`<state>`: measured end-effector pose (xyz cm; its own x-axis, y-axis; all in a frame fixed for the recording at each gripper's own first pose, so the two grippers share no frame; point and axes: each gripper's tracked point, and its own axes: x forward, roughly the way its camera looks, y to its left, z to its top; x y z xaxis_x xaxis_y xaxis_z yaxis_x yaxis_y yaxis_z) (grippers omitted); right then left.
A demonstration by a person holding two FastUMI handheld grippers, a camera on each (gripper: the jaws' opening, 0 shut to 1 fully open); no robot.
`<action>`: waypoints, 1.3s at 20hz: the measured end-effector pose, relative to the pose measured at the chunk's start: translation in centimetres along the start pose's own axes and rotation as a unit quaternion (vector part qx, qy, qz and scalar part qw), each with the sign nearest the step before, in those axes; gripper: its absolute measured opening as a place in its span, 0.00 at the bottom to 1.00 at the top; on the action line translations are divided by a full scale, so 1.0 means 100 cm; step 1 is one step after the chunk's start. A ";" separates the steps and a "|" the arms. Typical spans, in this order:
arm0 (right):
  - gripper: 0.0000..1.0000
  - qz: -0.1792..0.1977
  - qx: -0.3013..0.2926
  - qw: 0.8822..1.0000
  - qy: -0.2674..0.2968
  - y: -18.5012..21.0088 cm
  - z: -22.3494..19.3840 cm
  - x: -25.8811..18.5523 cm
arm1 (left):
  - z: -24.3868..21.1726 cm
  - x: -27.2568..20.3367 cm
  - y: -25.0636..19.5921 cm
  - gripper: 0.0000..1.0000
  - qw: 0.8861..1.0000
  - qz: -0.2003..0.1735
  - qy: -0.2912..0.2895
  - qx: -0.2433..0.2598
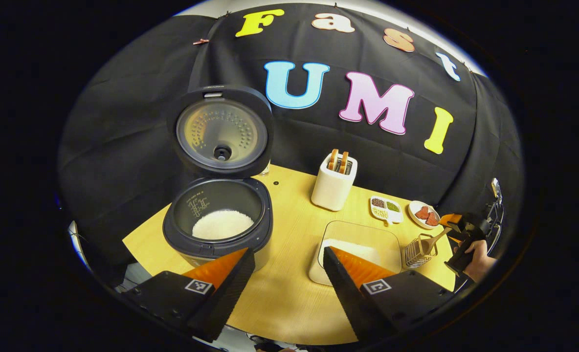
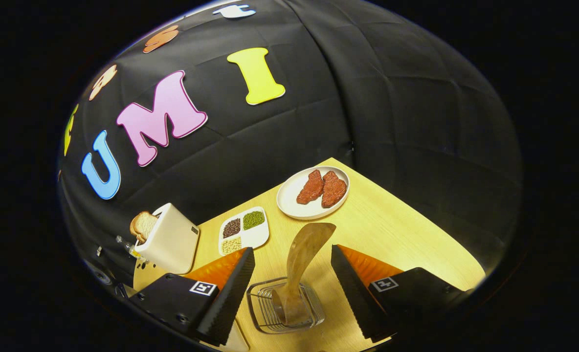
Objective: Close the left gripper, press the button to open the rice cooker; take a wooden spoon from the chopstick holder with the right hand, scoop a spoonful of rice and pour it into the rice cooker, then put the wooden spoon back into the chopstick holder.
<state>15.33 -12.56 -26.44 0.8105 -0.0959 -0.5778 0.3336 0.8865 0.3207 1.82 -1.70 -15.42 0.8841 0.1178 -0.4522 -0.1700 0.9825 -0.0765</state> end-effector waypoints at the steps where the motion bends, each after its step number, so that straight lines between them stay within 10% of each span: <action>1: 0.96 -0.001 0.005 1.000 0.004 -0.002 0.000 0.005 | 0.000 0.000 -0.001 0.95 1.000 0.001 -0.001 -0.001; 5: 0.77 0.001 0.020 1.000 0.017 0.001 -0.007 0.023 | 0.003 0.002 -0.008 0.95 1.000 0.004 -0.010 0.003; 9: 0.24 -0.004 0.029 0.999 0.038 0.001 -0.016 0.028 | -0.006 0.002 -0.013 0.95 1.000 0.004 -0.005 0.006; 14: 0.18 0.003 0.033 0.997 0.068 0.004 -0.028 0.019 | -0.019 0.004 -0.018 0.96 1.000 -0.004 0.007 0.001; 26: 0.14 0.044 -0.013 0.998 -0.053 0.060 0.042 -0.062 | -0.001 0.002 0.013 0.96 0.999 -0.048 -0.017 -0.005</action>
<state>14.31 -8.55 -17.83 0.8831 -0.0638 -0.4648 0.2473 0.9052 0.3456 1.74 -0.42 -15.67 0.9105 0.0280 -0.4127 -0.0882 0.9879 -0.1275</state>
